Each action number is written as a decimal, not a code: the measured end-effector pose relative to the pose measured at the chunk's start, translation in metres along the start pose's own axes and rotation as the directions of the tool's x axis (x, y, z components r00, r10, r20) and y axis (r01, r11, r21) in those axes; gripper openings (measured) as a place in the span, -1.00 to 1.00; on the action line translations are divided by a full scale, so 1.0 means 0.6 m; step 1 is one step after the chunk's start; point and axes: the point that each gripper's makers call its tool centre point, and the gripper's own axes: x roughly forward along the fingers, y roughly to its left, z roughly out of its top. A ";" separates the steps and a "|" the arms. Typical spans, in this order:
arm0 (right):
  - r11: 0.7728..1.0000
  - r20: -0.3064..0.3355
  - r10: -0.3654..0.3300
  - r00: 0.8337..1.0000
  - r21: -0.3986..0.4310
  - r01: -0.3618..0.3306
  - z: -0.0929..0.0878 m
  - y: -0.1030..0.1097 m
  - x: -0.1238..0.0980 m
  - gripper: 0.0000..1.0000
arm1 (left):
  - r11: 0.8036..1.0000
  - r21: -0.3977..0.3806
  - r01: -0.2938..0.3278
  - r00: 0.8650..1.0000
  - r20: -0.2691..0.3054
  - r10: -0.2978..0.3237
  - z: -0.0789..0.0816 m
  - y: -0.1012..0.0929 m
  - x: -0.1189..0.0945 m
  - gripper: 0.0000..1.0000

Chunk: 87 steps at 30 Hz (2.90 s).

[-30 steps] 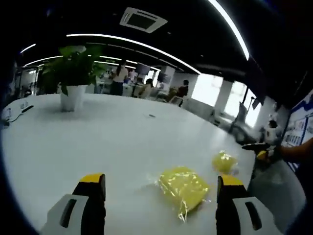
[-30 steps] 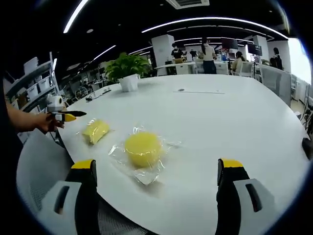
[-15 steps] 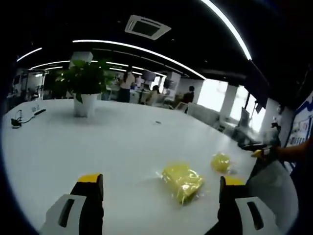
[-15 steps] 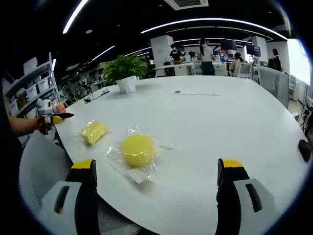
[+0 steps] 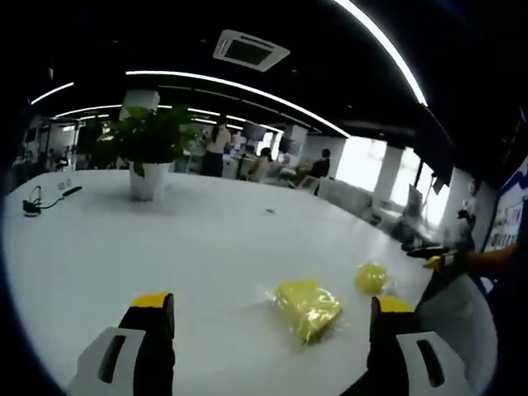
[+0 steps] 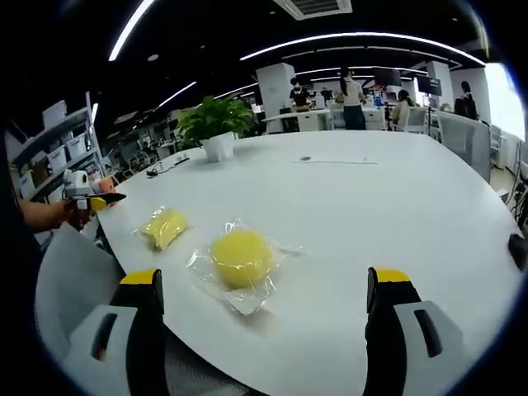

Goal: Compare the silicone blocks by pressing each to a similar depth, holding the contact briefly, and releasing to observe deformation and rebound differences across the visible hardness samples.

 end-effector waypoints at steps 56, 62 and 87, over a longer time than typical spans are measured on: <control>0.999 0.025 -0.020 0.999 0.035 0.019 0.003 -0.004 -0.007 0.93 | 0.949 -0.135 0.285 0.953 -0.066 -0.295 0.116 -0.144 0.216 0.97; 0.999 0.023 -0.022 0.999 0.039 0.021 -0.001 -0.002 -0.008 0.93 | 0.940 -0.148 0.308 0.939 -0.109 -0.325 0.095 -0.157 0.237 0.96; 0.997 0.028 -0.048 0.998 0.058 0.046 -0.007 -0.007 -0.022 0.93 | 0.932 -0.177 0.315 0.914 -0.206 -0.348 0.004 -0.206 0.332 0.94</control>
